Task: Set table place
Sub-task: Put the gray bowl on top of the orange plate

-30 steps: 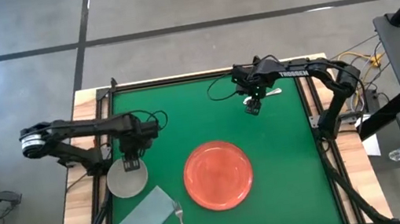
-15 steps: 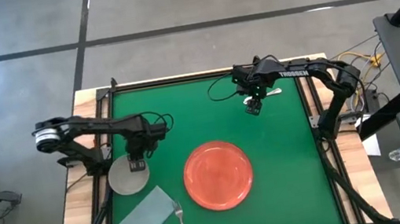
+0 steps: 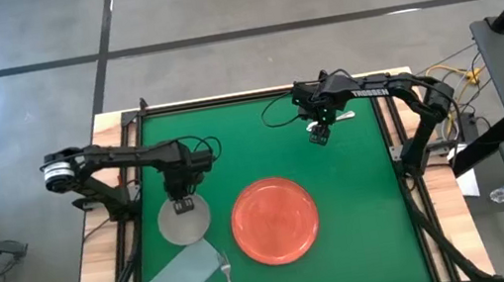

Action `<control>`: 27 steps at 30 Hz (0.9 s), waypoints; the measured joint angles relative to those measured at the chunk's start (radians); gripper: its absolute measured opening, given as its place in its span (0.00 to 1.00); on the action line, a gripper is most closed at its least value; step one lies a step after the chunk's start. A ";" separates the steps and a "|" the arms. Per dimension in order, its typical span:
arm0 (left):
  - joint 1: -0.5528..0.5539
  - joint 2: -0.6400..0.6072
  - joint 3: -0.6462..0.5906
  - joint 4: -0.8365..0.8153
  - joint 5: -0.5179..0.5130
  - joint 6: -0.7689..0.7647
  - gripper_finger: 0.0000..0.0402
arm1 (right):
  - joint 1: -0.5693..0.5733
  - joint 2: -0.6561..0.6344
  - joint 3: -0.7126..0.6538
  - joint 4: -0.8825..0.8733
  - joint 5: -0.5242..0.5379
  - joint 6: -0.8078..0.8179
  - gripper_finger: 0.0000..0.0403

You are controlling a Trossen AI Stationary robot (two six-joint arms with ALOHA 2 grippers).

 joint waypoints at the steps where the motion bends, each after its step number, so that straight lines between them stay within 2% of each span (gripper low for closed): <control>1: 0.000 -0.006 0.017 -0.001 0.013 -0.036 0.00 | 0.000 0.000 0.000 0.000 0.000 0.003 0.59; 8: 0.001 -0.048 0.154 0.001 0.035 -0.304 0.00 | 0.002 0.000 0.000 -0.011 -0.026 0.067 0.59; 11: 0.001 -0.045 0.206 0.016 0.075 -0.384 0.00 | 0.014 0.000 0.000 -0.012 -0.031 0.085 0.59; 18: -0.035 0.028 0.246 0.182 0.108 -0.549 0.00 | 0.077 -0.012 0.000 -0.014 -0.050 0.130 0.59; 22: -0.071 0.100 0.294 0.258 0.112 -0.625 0.00 | 0.135 -0.073 -0.018 -0.005 -0.050 0.130 0.59; 27: -0.141 0.230 0.411 0.278 0.112 -0.669 0.00 | 0.178 -0.238 -0.085 0.033 -0.050 0.167 0.59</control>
